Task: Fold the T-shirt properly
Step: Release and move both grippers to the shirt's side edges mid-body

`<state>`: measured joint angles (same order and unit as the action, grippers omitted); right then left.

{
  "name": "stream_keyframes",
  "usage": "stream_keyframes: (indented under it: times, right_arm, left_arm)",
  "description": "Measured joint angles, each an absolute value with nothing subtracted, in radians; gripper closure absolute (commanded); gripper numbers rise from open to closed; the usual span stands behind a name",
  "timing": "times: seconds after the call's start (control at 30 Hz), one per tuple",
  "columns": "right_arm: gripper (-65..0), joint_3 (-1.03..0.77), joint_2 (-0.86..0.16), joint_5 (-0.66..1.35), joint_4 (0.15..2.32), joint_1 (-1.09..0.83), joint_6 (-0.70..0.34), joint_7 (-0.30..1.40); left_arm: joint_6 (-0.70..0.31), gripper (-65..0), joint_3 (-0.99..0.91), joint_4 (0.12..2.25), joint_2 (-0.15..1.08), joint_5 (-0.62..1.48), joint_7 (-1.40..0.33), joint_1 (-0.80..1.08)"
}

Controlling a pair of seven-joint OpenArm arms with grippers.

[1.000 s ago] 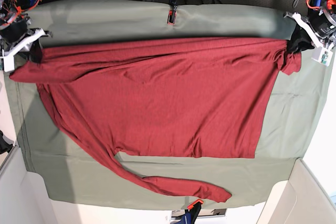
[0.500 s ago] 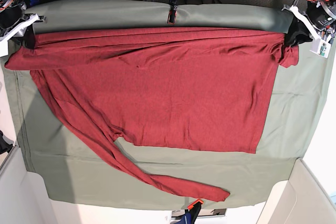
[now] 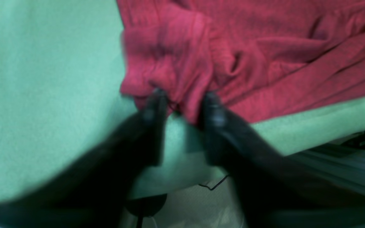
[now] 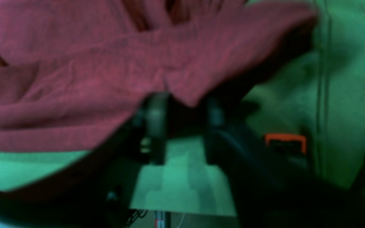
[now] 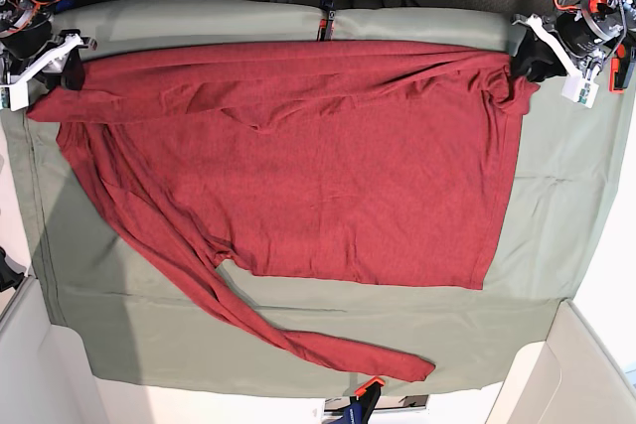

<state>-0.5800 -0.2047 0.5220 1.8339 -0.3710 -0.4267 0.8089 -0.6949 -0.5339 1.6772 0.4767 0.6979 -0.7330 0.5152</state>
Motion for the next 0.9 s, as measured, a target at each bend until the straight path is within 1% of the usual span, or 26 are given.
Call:
stream_keyframes:
  times: [0.03,0.17,0.33,0.43,0.53,0.63,0.73,0.83,0.9]
  right_arm:
    - [-22.9,-0.58,-0.205,0.524,1.834,-0.371,-0.427,0.824]
    - [-22.9,-0.58,-0.205,0.517,1.855,-0.372,-0.427,0.859]
    - [-22.9,-0.636,-0.205,0.585,1.959,-0.372,-0.427,0.878]
    - [-22.9,-0.68,-0.205,0.584,2.016,-0.371,-0.427,0.877]
    - [-23.0,-0.688,-0.205,0.584,2.028,-0.35,-0.426,0.867]
    - [-23.0,-0.683,-0.205,0.589,2.014,-0.291,-0.428,0.823]
    - [-23.0,-0.657,-0.206,0.567,1.964,-0.189,-0.43,0.81]
    - [-23.0,-0.597,-0.208,0.502,1.864,-0.061,-0.432,0.778]
    - [-23.0,-0.55,-0.207,0.45,1.769,0.027,-0.414,0.753]
  left_arm:
    - [-0.695,-35.2,-0.534,1.677,0.477,0.7,-0.742,0.515]
    - [-0.693,-35.7,-0.539,1.677,0.483,0.758,-0.777,0.516]
    - [-0.693,-35.7,-0.621,1.689,0.513,1.021,-0.838,0.517]
    - [-0.693,-35.7,-0.635,1.695,0.548,1.046,-0.841,0.512]
    - [-0.693,-35.7,-0.634,1.695,0.575,1.046,-0.845,0.485]
    - [-0.693,-35.7,-0.632,1.695,0.594,1.045,-0.845,0.454]
    - [-0.693,-35.7,-0.608,1.695,0.599,1.045,-0.841,0.424]
    - [-0.693,-35.7,-0.551,1.695,0.598,1.018,-0.837,0.387]
    - [-0.693,-35.7,-0.508,1.695,0.599,0.97,-0.812,0.368]
